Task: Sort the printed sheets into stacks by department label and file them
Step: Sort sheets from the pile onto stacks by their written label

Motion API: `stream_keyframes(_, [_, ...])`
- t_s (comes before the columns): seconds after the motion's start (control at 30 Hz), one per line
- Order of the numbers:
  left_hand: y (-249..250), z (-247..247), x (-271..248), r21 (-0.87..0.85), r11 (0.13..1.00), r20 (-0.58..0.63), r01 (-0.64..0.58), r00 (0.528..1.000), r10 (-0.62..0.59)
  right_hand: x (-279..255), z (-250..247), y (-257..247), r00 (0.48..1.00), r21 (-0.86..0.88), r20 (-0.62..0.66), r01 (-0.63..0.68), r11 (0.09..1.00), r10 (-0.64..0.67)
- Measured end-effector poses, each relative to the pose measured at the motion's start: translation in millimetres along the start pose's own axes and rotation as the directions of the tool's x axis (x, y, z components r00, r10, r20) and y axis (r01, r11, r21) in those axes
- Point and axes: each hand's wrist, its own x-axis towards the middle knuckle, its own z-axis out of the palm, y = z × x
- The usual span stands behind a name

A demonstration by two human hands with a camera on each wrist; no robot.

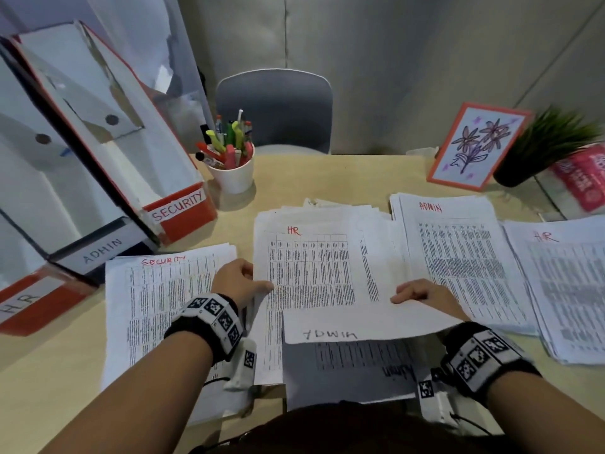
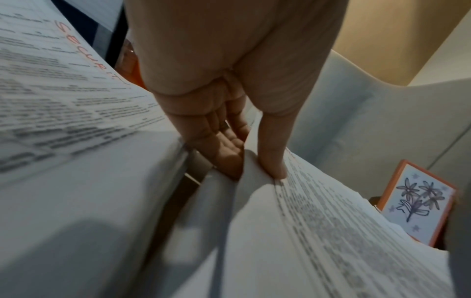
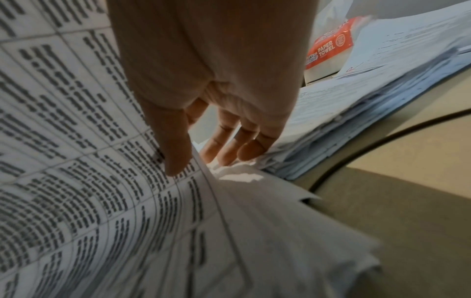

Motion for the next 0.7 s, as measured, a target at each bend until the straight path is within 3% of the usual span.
stream_keyframes(0.4, [-12.1, -4.5, -0.5, -0.339, 0.941, 0.012, 0.012, 1.000, -0.009, 4.6, 13.2, -7.7, 0.997, -0.022, -0.065, -0.047, 0.999, 0.046])
stream_keyframes(0.57, [-6.0, -0.2, -8.5, -0.343, 0.938, -0.014, -0.043, 0.999, 0.040, 11.2, 14.8, -3.4, 0.991, -0.066, -0.100, -0.099, 0.993, 0.092])
stream_keyframes(0.7, [-6.0, 2.7, -9.1, -0.280, 0.960, 0.024, -0.015, 0.999, 0.022, 16.7, 13.2, -1.9, 0.987, -0.061, -0.101, -0.128, 0.990, 0.121])
